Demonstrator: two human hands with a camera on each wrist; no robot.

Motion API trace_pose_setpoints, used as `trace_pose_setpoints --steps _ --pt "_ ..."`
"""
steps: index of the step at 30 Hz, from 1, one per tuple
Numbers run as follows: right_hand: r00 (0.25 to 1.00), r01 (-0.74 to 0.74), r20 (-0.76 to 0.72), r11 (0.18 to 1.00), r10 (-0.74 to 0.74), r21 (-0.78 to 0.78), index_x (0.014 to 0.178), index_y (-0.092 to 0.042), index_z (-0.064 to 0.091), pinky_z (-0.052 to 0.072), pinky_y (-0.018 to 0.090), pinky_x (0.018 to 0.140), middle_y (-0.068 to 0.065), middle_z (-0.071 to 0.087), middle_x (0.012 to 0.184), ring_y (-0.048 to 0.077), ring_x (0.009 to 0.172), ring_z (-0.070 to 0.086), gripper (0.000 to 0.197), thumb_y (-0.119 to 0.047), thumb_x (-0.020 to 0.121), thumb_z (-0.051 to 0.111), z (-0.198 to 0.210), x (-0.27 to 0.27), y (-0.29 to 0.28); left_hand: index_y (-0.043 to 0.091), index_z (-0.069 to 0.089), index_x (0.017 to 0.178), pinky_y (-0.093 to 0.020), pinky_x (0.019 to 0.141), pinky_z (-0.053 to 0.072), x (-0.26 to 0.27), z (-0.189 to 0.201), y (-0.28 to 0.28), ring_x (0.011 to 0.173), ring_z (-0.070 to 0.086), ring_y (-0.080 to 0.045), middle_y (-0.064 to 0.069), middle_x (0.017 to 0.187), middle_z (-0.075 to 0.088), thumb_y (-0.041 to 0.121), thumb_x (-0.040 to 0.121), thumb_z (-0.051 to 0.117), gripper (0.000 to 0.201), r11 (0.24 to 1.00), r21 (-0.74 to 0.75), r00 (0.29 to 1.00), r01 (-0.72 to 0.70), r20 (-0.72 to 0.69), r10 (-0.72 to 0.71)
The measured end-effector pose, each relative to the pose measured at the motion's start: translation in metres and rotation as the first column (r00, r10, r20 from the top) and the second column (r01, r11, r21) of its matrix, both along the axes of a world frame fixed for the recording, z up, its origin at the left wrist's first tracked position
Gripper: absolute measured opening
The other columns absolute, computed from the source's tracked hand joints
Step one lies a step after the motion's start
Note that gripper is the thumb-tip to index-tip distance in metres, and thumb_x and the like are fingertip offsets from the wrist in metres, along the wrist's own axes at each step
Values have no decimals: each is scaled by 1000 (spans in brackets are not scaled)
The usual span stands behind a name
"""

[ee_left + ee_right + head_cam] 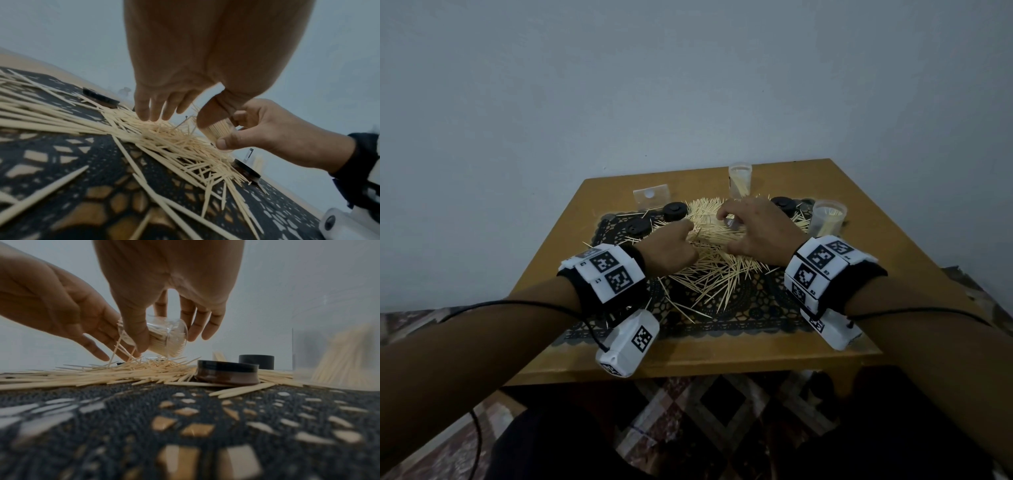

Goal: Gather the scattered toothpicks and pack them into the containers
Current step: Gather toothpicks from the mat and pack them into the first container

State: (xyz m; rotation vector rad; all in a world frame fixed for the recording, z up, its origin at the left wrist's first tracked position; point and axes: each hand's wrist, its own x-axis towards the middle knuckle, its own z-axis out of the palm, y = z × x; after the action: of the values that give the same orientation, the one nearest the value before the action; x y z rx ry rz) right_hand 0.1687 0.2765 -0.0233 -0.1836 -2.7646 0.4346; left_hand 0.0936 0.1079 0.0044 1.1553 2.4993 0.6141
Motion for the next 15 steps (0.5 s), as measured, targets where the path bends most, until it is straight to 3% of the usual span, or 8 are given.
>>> trace_pose_setpoints --steps 1,4,7,10,15 --pt "1000 6 3 1000 -6 3 106 -23 61 53 44 80 9 58 110 26 92 58 46 -32 67 83 0 0 1 1 44 127 -35 87 47 -3 -1 -2 105 51 -23 -10 117 51 4 88 54 40 998 46 999 -49 -18 50" --pt "1000 15 6 1000 -15 -2 106 -24 60 53 43 81 8 59 106 25 92 58 46 -32 67 83 0 0 1 11 47 119 -31 87 44 -6 -2 -8 109 50 -21 -6 118 52 6 85 59 36 981 174 993 -84 -68 98" --pt "1000 -7 6 1000 7 -15 108 -23 61 53 41 78 8 59 108 24 92 59 47 -32 68 84 1 1 0 17 53 127 -29 90 41 -6 -2 -11 116 50 -20 -6 127 54 5 83 61 46 990 139 999 2 -49 5" --pt "1000 -24 18 1000 24 -15 109 -21 62 52 39 78 7 59 106 21 91 57 47 -30 69 84 1 2 0 15 51 135 -26 91 39 -5 -2 -11 123 49 -20 -7 132 55 1 84 60 55 993 105 998 54 21 -56" --pt "999 -45 1 998 45 -46 111 -19 63 50 33 74 6 58 104 19 88 58 48 -28 69 85 2 4 0 17 56 120 -36 91 48 -7 2 -16 111 54 -22 -6 119 56 -5 79 63 47 956 291 999 20 41 -33"
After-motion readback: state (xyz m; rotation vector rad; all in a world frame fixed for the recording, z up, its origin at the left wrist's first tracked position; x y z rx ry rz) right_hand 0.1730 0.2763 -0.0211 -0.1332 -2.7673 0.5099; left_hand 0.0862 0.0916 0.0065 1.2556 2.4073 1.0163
